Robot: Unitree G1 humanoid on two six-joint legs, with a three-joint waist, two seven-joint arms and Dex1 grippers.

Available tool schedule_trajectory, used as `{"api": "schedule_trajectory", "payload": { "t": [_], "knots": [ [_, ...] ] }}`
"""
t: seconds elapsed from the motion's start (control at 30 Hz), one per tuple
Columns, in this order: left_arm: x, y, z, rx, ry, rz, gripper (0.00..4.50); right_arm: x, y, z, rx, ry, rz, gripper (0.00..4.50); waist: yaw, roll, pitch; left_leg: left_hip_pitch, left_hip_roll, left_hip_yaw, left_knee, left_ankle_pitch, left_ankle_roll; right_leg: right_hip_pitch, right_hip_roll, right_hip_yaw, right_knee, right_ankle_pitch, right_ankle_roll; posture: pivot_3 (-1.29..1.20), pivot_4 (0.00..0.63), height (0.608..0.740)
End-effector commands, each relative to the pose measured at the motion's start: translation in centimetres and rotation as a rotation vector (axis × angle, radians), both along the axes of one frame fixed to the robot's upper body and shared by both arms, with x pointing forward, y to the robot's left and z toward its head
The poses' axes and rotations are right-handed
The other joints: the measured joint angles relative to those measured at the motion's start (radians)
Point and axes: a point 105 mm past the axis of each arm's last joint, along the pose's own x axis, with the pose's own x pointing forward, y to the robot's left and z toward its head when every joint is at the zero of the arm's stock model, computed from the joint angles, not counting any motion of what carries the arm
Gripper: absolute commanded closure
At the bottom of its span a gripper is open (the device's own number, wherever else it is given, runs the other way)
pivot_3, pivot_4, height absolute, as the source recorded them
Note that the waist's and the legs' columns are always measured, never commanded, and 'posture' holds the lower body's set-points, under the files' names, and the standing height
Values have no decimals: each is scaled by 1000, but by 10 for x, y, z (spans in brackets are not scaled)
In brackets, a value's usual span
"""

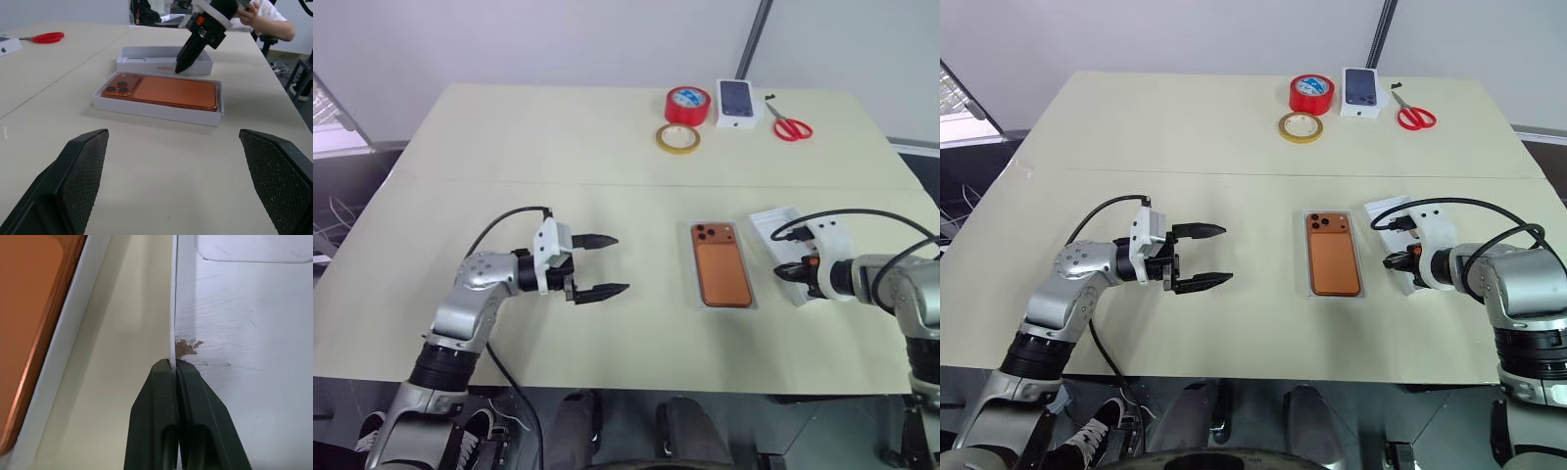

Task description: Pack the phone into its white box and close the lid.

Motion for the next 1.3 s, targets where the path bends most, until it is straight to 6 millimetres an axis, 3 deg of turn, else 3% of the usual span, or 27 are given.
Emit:
{"api": "schedule_trajectory", "payload": {
  "t": [0.03,0.3,0.37,0.5,0.57,0.7,0.83,0.93,1.03,1.13,1.2,1.3],
  "knots": [
    [3,0,10,0,-41,7,0,0,1,0,101,9,-49,4469,0,0,0,0,0,0,0,0,0,0,0,0,0,0,0,0,150,740],
    [9,-1,10,1,-39,18,0,23,4,34,275,-162,-165,4469,-2,2,1,-1,0,0,0,0,0,-2,0,1,1,0,0,0,150,740],
    [11,0,11,-4,-33,24,0,32,12,49,361,-228,-164,4469,-2,2,1,-1,0,0,-1,0,0,-3,0,1,1,0,0,0,150,740],
    [14,-2,10,-2,-36,32,0,42,50,91,624,-375,-49,4469,-2,3,1,-1,0,1,-4,0,0,-5,1,1,1,0,0,0,150,740],
    [15,-3,11,-5,-32,35,0,42,63,101,721,-392,-30,4469,-2,3,1,-1,0,1,-5,0,0,-5,1,1,1,0,0,0,150,740],
    [18,-6,12,-29,-13,57,0,26,102,99,917,-388,103,4469,2,3,1,-1,0,1,-6,1,-1,-6,1,1,2,0,0,0,150,740],
    [19,-8,17,-73,-16,86,0,-12,145,90,1082,-339,322,4469,-1,3,2,-1,0,1,-8,1,-1,-7,1,1,1,0,0,0,150,740],
    [17,-9,22,-102,-25,93,0,-33,162,95,1198,-309,398,4469,-7,3,2,-1,0,2,-8,1,-2,-7,1,2,2,0,0,0,150,740],
    [18,-10,27,-131,-40,105,0,-49,166,94,1274,-211,358,4469,-7,3,2,0,0,2,-8,2,-2,-6,1,2,2,0,0,0,150,740],
    [15,-11,29,-150,-18,89,837,-63,170,72,1245,-104,329,4500,-7,3,2,-1,0,2,-7,2,-1,-6,1,2,1,0,0,0,150,740],
    [13,-13,28,-151,-19,89,1928,-65,169,65,1227,-75,306,4500,-9,3,2,0,0,2,-7,2,-1,-5,2,2,1,0,1,0,150,740],
    [8,-20,23,-159,4,75,3408,-52,161,50,1227,-38,170,4500,-8,3,2,0,0,2,-7,2,-1,-5,3,2,2,0,1,0,150,740]
  ]
}}
